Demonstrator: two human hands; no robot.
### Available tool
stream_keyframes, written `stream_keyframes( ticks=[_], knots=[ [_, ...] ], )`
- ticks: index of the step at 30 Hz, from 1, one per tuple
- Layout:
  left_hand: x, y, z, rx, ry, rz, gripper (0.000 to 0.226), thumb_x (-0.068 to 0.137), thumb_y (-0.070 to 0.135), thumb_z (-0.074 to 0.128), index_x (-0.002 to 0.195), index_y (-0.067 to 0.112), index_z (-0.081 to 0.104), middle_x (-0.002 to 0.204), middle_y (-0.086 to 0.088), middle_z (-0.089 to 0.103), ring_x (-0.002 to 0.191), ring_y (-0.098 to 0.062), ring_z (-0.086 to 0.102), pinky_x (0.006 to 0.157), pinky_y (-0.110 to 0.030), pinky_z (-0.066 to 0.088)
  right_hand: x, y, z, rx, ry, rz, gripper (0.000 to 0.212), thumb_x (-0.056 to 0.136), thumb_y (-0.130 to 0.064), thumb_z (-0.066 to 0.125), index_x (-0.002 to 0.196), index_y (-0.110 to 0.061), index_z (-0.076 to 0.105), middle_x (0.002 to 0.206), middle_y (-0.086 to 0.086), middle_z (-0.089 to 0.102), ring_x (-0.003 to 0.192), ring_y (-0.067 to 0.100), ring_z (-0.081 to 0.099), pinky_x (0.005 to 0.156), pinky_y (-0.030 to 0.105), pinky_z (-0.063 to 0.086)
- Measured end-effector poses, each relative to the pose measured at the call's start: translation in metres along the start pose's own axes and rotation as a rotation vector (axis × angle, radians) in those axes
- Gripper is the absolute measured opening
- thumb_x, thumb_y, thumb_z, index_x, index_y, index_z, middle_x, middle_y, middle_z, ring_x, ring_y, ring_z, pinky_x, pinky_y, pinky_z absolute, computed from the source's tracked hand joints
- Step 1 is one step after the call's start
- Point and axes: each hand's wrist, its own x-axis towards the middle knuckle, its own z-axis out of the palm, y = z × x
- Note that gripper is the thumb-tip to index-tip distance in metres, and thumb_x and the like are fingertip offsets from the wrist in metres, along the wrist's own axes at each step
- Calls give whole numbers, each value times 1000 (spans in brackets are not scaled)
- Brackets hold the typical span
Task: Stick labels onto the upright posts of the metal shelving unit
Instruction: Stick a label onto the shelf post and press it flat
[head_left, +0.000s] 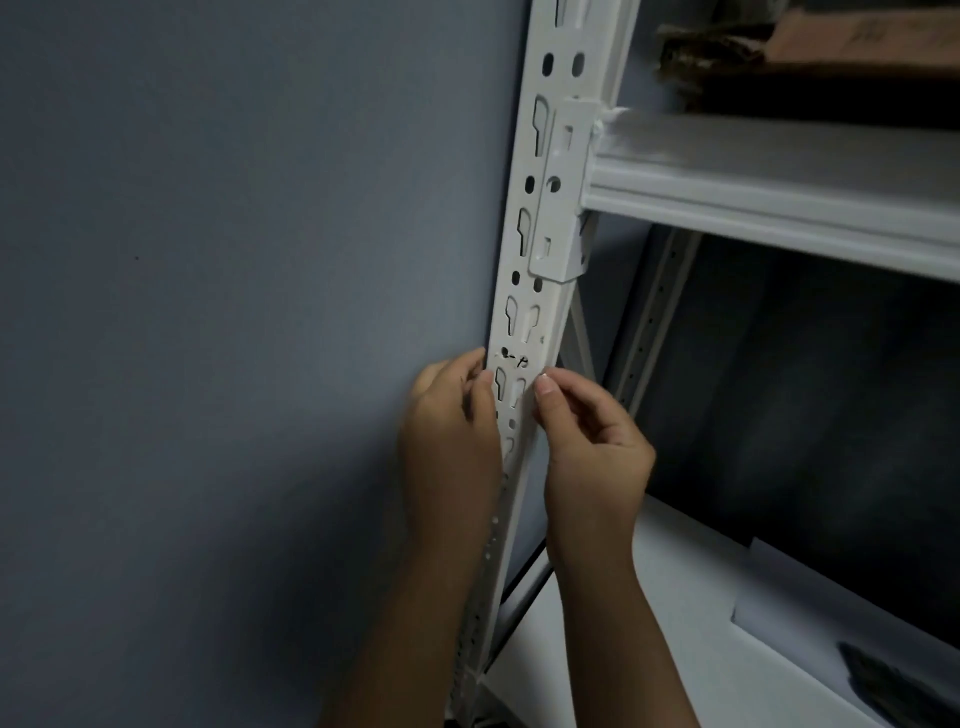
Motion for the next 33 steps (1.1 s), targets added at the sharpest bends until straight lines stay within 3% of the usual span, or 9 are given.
stream_keyframes(
  ticks=[4,11,17,22,27,30,33],
  knots=[
    [1,-4,12,28,54,49,23,95,14,53,113,8,67,108,0,62,85,-2,55,72,3,38,3,4,-2,16,23,20,14,84,-2,68,89,-14,72,77,-8,74,75,4,70,67,14,54],
    [5,-10,23,55,177,32,16,91,17,60,98,15,74,97,6,67,74,1,55,65,-2,40,12,11,-3,70,68,19,12,84,-4,68,92,-12,72,84,0,75,79,11,72,66,15,54],
    [7,-5,23,160,194,69,14,91,20,59,86,18,72,89,7,66,56,0,47,52,-3,36,14,11,0,92,81,13,13,84,-4,68,89,-15,72,79,-4,74,74,6,70,65,12,52],
    [6,-5,24,165,180,52,13,90,19,59,79,17,65,80,11,55,55,8,42,60,1,36,13,12,1,95,82,10,13,84,-5,69,90,-16,72,80,-4,74,76,6,70,67,13,53],
    [5,-1,24,-6,113,-56,14,92,22,56,79,25,61,81,9,61,65,-2,55,57,-8,39,12,11,-2,72,46,-22,13,83,-3,69,91,-13,72,82,0,74,79,10,70,70,15,53],
    [5,7,15,-208,-11,-170,16,92,24,57,79,30,62,78,6,68,70,-5,62,62,-18,49,12,6,-4,54,-3,-75,17,82,2,69,95,-9,69,77,-2,72,77,7,70,70,13,52],
    [8,13,0,-360,-159,-240,11,91,21,59,85,27,66,74,10,70,70,-2,65,59,-17,51,8,-1,-5,-10,-61,-155,16,82,2,68,91,-11,70,78,-6,72,77,5,69,70,12,52]
  ],
)
